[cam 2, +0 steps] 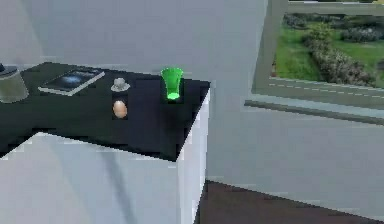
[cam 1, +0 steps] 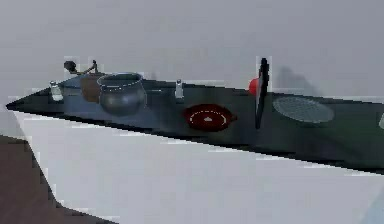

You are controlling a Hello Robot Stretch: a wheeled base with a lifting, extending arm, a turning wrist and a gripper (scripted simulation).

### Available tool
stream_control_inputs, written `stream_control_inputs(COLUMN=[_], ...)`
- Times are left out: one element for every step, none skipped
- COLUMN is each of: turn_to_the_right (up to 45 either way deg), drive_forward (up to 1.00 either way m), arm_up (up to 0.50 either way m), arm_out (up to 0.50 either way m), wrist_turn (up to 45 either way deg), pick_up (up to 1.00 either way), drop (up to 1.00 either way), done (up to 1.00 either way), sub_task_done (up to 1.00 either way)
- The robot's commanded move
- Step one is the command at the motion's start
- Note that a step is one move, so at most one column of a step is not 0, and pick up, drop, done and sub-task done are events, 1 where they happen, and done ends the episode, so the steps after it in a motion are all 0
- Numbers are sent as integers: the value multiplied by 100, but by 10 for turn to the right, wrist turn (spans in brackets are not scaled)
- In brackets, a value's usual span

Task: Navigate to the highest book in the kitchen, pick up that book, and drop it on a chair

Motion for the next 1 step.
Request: stream_control_inputs(turn_to_the_right=[-270], drive_forward=[0], arm_up=[0], arm_out=[0], wrist_turn=[0], pick_up=[0], drop=[0], done=[0], sub_task_done=[0])
